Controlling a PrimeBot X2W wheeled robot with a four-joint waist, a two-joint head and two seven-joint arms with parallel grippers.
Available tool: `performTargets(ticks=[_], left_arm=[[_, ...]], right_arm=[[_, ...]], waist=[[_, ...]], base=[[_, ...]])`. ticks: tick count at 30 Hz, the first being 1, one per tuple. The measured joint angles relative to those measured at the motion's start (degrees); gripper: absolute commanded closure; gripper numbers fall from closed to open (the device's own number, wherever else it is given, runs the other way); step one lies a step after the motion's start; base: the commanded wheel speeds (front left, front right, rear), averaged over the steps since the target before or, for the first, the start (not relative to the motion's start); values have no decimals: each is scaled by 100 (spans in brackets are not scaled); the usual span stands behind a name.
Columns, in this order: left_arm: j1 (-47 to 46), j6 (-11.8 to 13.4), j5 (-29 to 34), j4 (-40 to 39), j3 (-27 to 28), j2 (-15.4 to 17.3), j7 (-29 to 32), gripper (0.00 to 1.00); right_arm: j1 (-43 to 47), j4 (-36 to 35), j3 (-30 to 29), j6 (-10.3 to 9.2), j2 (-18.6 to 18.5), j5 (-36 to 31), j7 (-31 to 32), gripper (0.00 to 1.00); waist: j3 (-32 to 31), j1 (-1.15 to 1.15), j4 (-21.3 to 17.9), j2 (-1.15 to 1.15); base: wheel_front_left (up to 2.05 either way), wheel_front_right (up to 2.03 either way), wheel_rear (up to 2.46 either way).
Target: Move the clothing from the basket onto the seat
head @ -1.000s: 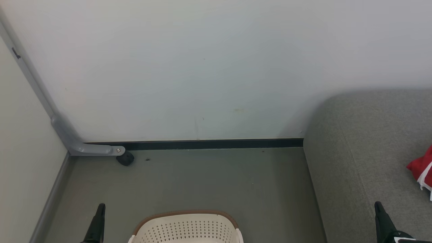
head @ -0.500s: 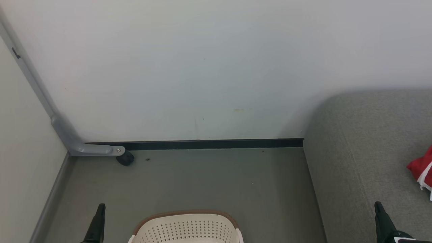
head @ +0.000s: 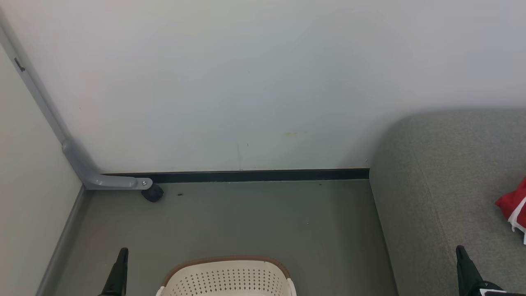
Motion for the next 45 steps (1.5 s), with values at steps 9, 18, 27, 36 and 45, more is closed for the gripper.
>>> performTargets(ticks=[9, 18, 27, 36, 45], left_arm=[[0, 0, 0, -3, 0, 0, 0, 100], [0, 0, 0, -4, 0, 0, 0, 100], [0, 0, 0, -5, 0, 0, 0, 100], [0, 0, 0, -8, 0, 0, 0, 100], [0, 0, 0, -9, 0, 0, 0, 100]], right_arm=[[0, -1, 0, 0, 0, 0, 0, 100], [0, -1, 0, 0, 0, 0, 0, 100], [0, -1, 0, 0, 0, 0, 0, 100], [0, -1, 0, 0, 0, 0, 0, 100], [0, -1, 0, 0, 0, 0, 0, 100]], waist=[[0, 0, 0, 0], [0, 0, 0, 0], [0, 0, 0, 0], [0, 0, 0, 0], [0, 0, 0, 0]], base=[[0, 0, 0], [0, 0, 0], [0, 0, 0], [0, 0, 0], [0, 0, 0]])
